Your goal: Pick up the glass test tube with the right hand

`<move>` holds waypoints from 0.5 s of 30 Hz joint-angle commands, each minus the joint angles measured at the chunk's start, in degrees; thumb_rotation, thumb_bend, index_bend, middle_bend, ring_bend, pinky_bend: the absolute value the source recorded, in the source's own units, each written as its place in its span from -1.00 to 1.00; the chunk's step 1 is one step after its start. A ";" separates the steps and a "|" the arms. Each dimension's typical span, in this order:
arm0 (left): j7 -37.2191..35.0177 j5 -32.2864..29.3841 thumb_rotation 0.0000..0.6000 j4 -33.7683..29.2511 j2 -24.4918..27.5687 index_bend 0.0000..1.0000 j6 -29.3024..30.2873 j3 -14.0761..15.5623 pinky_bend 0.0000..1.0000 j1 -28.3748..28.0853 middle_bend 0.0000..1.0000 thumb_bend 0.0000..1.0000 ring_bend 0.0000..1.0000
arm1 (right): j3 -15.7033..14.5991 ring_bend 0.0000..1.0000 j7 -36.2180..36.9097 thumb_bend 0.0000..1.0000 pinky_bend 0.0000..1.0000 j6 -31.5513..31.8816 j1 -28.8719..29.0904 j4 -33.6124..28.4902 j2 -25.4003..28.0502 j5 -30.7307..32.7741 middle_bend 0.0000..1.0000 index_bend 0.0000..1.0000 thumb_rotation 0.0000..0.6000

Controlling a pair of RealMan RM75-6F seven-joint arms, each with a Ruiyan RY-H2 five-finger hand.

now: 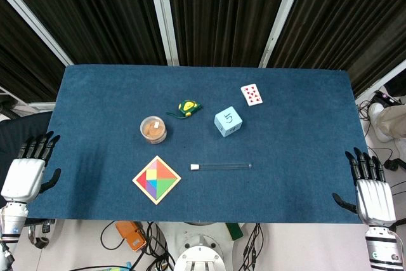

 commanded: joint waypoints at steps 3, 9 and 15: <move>0.27 -0.17 1.00 -0.03 0.01 -0.94 -0.01 0.04 -0.92 0.08 -1.00 -0.15 -1.00 | -0.04 -0.94 0.54 -0.49 -1.00 -0.65 0.26 -0.01 0.33 0.18 -0.92 -0.80 1.00; 0.61 -0.41 1.00 0.00 -0.14 -0.94 0.14 -0.16 -0.92 0.10 -1.00 -0.15 -1.00 | 0.26 -0.94 0.95 -0.49 -1.00 -1.32 0.66 0.52 0.39 0.82 -0.93 -0.80 1.00; 0.44 -0.25 1.00 -0.05 0.00 -0.94 0.11 0.01 -0.92 0.15 -1.00 -0.15 -1.00 | 0.52 -0.94 -0.07 -0.49 -1.00 -2.98 1.74 1.13 -0.34 1.51 -0.93 -0.77 1.00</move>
